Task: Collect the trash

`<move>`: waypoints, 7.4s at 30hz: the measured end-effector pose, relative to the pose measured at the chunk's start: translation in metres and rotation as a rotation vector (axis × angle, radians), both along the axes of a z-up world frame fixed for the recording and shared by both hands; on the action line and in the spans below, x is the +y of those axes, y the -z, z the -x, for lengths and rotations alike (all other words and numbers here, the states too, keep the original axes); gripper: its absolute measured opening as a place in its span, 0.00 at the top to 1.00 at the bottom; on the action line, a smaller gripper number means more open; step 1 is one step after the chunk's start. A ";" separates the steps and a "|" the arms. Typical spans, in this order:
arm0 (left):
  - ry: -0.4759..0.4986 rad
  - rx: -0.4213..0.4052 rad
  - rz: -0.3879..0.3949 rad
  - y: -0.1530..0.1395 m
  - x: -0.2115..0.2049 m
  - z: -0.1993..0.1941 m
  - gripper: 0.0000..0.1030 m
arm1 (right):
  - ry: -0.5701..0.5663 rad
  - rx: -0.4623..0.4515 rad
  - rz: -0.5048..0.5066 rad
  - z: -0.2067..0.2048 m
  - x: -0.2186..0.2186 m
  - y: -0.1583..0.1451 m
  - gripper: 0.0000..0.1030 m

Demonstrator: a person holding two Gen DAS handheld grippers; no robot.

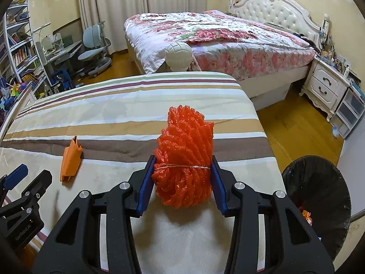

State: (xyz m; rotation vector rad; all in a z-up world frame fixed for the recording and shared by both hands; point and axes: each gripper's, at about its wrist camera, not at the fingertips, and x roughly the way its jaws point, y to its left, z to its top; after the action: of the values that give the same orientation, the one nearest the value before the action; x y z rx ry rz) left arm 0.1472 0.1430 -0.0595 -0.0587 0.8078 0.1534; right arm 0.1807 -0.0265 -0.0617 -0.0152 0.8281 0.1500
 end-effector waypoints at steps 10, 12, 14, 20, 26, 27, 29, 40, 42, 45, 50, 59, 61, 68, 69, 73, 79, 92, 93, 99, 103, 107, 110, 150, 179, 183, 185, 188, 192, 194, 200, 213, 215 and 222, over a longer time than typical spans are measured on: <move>0.034 -0.001 -0.028 0.001 -0.023 -0.013 0.28 | -0.006 0.015 -0.044 -0.002 -0.006 0.002 0.57; 0.029 0.008 -0.033 0.001 -0.025 -0.018 0.28 | -0.006 0.018 -0.053 -0.003 -0.007 0.002 0.57; 0.031 0.012 -0.035 0.001 -0.027 -0.022 0.28 | -0.006 0.021 -0.058 -0.003 -0.008 0.002 0.57; 0.060 0.060 -0.035 0.008 -0.032 -0.032 0.48 | -0.006 0.022 -0.059 -0.003 -0.007 0.003 0.57; 0.061 0.077 -0.004 0.012 -0.029 -0.033 0.70 | -0.006 0.022 -0.057 -0.004 -0.007 0.003 0.57; 0.065 0.075 -0.005 0.011 -0.029 -0.032 0.72 | -0.006 0.021 -0.057 -0.004 -0.007 0.003 0.56; 0.069 0.073 -0.003 0.011 -0.030 -0.031 0.73 | -0.005 0.020 -0.057 -0.004 -0.007 0.003 0.57; 0.076 0.007 -0.012 -0.004 -0.033 -0.013 0.73 | 0.000 0.008 -0.051 0.012 -0.007 0.001 0.57; 0.079 -0.007 -0.016 -0.007 -0.036 -0.007 0.73 | -0.001 0.008 -0.052 0.019 -0.009 0.001 0.57; 0.086 -0.025 -0.014 -0.012 -0.039 0.002 0.73 | 0.000 0.004 -0.050 0.028 -0.012 -0.002 0.57; 0.100 -0.044 -0.006 -0.017 -0.046 0.015 0.73 | 0.007 -0.013 -0.050 0.049 -0.021 -0.010 0.57; 0.133 -0.078 0.010 -0.026 -0.065 0.044 0.73 | 0.032 -0.044 -0.045 0.087 -0.042 -0.019 0.57; 0.142 -0.086 0.012 -0.028 -0.070 0.050 0.73 | 0.040 -0.048 -0.045 0.095 -0.047 -0.019 0.57; 0.190 -0.105 0.015 -0.031 -0.091 0.065 0.73 | 0.078 -0.051 -0.044 0.118 -0.069 -0.018 0.57; 0.198 -0.107 0.017 -0.031 -0.095 0.066 0.73 | 0.086 -0.053 -0.042 0.121 -0.073 -0.018 0.57; 0.231 -0.114 0.015 -0.031 -0.109 0.071 0.73 | 0.116 -0.053 -0.041 0.131 -0.087 -0.016 0.57; 0.296 -0.121 0.008 -0.029 -0.136 0.075 0.73 | 0.182 -0.052 -0.037 0.142 -0.115 -0.012 0.57; 0.447 -0.143 -0.008 -0.026 -0.214 0.069 0.73 | 0.321 -0.070 -0.020 0.139 -0.179 -0.011 0.57; 0.455 -0.144 -0.009 -0.026 -0.220 0.066 0.73 | 0.328 -0.071 -0.016 0.137 -0.183 -0.011 0.57; 0.483 -0.132 -0.012 -0.025 -0.245 0.050 0.73 | 0.375 -0.069 -0.021 0.126 -0.210 -0.008 0.57; 0.492 -0.128 -0.004 -0.025 -0.259 0.041 0.73 | 0.396 -0.062 -0.024 0.117 -0.224 -0.007 0.57; 0.509 -0.126 -0.008 -0.024 -0.272 0.034 0.73 | 0.413 -0.059 -0.026 0.110 -0.235 -0.006 0.57; 0.515 -0.115 -0.010 -0.021 -0.281 0.027 0.73 | 0.423 -0.054 -0.033 0.106 -0.241 -0.003 0.57; 0.431 -0.196 -0.055 -0.043 -0.233 0.068 0.19 | 0.488 -0.114 0.008 0.155 -0.233 -0.026 0.17; 0.368 -0.197 -0.026 -0.045 -0.195 0.099 0.19 | 0.443 -0.162 0.031 0.190 -0.206 -0.043 0.15; 0.370 -0.197 -0.029 -0.045 -0.195 0.099 0.19 | 0.444 -0.162 0.030 0.190 -0.206 -0.043 0.15; 0.370 -0.197 -0.029 -0.045 -0.194 0.099 0.19 | 0.443 -0.162 0.030 0.190 -0.206 -0.043 0.15; 0.369 -0.196 -0.027 -0.045 -0.194 0.099 0.19 | 0.441 -0.161 0.032 0.190 -0.205 -0.043 0.15; 0.370 -0.197 -0.028 -0.045 -0.194 0.099 0.19 | 0.442 -0.161 0.033 0.190 -0.205 -0.043 0.15; 0.371 -0.197 -0.027 -0.045 -0.194 0.099 0.19 | 0.442 -0.161 0.032 0.190 -0.205 -0.043 0.15; 0.370 -0.198 -0.027 -0.045 -0.194 0.099 0.19 | 0.441 -0.161 0.032 0.190 -0.205 -0.044 0.15; 0.371 -0.198 -0.027 -0.045 -0.194 0.099 0.19 | 0.442 -0.161 0.032 0.190 -0.205 -0.043 0.15; 0.370 -0.198 -0.027 -0.044 -0.194 0.099 0.19 | 0.442 -0.160 0.032 0.190 -0.205 -0.043 0.15; 0.370 -0.196 -0.024 -0.044 -0.193 0.099 0.19 | 0.442 -0.160 0.033 0.190 -0.205 -0.044 0.15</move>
State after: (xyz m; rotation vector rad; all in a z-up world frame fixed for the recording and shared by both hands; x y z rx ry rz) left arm 0.0486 -0.0497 -0.0155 0.0972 0.6086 -0.1907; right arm -0.0092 -0.2313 -0.0180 0.1230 0.6569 -0.2785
